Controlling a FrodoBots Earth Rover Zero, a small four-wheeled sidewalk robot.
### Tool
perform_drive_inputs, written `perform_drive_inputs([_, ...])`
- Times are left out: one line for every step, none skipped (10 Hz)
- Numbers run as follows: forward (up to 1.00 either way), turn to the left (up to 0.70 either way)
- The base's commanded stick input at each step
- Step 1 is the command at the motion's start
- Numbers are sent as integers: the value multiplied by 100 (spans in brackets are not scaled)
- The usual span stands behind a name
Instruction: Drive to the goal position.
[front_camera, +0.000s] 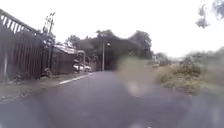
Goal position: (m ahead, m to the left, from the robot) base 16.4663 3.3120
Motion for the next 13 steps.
perform_drive_inputs([70,0])
perform_drive_inputs([70,0])
perform_drive_inputs([70,0])
perform_drive_inputs([70,0])
perform_drive_inputs([70,0])
perform_drive_inputs([70,0])
perform_drive_inputs([70,0])
perform_drive_inputs([70,0])
perform_drive_inputs([70,0])
perform_drive_inputs([70,0])
perform_drive_inputs([70,0])
perform_drive_inputs([70,0])
perform_drive_inputs([70,0])
